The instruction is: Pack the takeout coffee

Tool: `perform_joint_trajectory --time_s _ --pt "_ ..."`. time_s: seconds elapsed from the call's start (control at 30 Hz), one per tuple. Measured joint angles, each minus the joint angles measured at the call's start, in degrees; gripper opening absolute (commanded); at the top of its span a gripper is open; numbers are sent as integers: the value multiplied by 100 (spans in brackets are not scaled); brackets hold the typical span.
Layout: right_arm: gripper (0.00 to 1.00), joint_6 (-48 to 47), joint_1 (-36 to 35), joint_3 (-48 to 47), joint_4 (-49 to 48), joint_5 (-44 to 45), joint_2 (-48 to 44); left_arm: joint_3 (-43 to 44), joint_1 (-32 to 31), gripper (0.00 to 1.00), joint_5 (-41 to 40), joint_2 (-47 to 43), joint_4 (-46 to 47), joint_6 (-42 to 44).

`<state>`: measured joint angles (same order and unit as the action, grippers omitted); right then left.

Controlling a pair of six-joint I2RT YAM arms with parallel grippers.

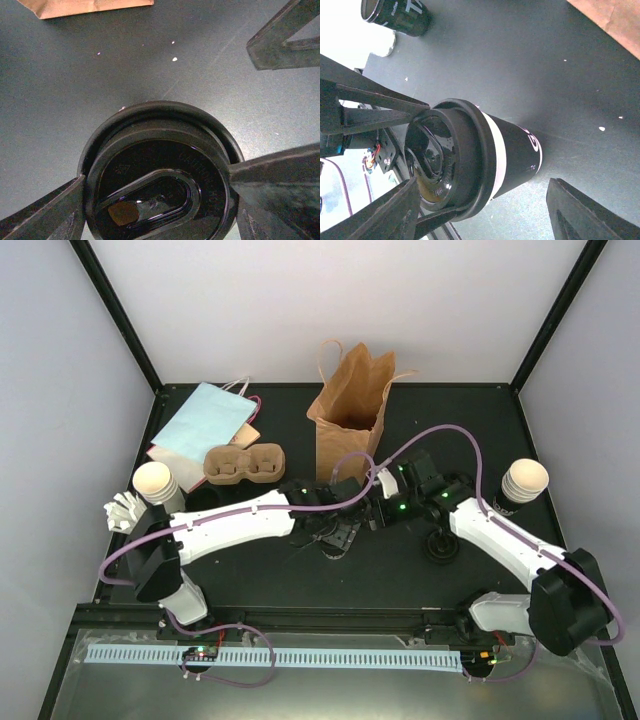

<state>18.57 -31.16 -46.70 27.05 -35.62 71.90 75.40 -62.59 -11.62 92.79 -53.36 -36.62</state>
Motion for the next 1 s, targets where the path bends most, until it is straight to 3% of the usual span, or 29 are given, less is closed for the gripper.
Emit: perform_joint_trajectory --time_s 0.5,1.0 --pt "40 363 177 415 -623 -629 160 -245 17 80 227 -173 326 603" --pt "38 675 289 1034 -1145 -999 -151 -446 37 80 461 -302 588 1073"
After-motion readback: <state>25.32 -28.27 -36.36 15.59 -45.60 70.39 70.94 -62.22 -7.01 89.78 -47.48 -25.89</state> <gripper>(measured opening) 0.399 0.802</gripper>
